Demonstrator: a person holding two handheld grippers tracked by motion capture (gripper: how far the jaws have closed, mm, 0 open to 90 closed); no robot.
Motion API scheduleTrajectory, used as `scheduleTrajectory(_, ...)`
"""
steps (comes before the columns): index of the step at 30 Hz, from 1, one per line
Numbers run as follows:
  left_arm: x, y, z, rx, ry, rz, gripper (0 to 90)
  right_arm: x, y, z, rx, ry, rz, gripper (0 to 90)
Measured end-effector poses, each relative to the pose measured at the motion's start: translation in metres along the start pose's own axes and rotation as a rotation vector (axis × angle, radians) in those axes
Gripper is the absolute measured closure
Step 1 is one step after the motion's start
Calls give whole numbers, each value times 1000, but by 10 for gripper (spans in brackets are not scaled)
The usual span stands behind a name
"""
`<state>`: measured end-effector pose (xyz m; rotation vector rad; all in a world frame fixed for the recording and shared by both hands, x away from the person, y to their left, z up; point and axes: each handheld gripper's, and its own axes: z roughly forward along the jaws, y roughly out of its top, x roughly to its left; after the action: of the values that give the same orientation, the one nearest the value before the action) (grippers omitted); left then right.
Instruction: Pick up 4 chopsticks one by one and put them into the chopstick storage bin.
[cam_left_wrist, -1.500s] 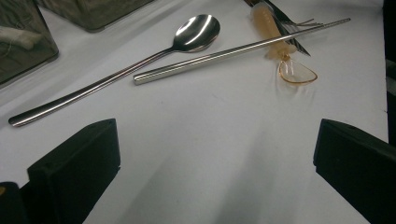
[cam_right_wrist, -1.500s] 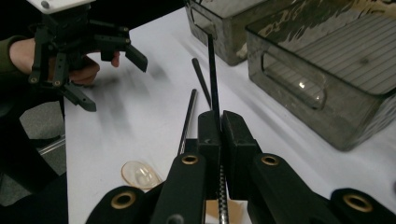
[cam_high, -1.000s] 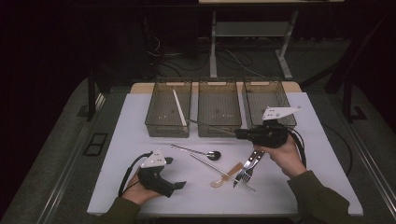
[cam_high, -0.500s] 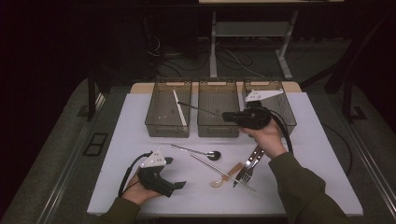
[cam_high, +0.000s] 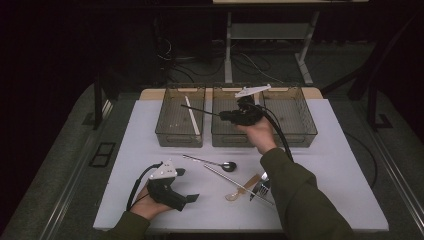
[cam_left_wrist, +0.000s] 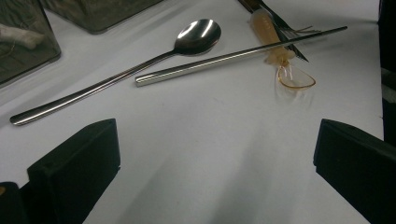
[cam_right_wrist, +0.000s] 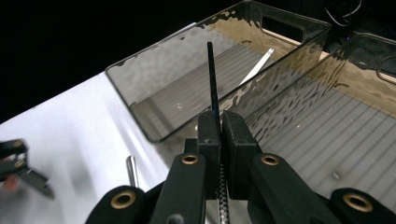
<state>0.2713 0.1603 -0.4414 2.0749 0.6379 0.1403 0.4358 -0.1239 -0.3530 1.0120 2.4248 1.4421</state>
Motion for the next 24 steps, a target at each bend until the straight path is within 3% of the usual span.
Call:
scheduleTrajectory(6,0,0,0,-1,1,2,0,1,9,22,28,-17,7,865)
scheduleTrajectory(17,0,0,-1,-7,-5,2,0,11,33,72,109,-108,-6,865)
scheduleTrajectory(24,1,0,-2,-15,-5,-4,0,13,44,99,149,-136,-9,864)
